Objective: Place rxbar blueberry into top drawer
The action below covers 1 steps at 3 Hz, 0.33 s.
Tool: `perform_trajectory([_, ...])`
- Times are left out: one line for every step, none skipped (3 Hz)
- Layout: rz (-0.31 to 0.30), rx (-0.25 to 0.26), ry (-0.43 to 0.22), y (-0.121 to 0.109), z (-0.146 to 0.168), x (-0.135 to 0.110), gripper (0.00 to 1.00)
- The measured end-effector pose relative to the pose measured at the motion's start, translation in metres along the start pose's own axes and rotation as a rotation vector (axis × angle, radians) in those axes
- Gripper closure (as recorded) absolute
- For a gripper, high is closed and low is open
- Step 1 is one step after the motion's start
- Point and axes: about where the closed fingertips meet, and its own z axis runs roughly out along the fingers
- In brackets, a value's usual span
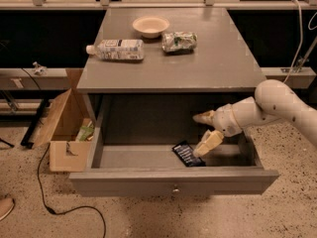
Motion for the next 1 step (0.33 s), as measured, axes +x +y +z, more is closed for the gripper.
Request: perform_trajectory([0.004,0.013,-0.031,-0.0065,-0.0150,0.0026,0.00])
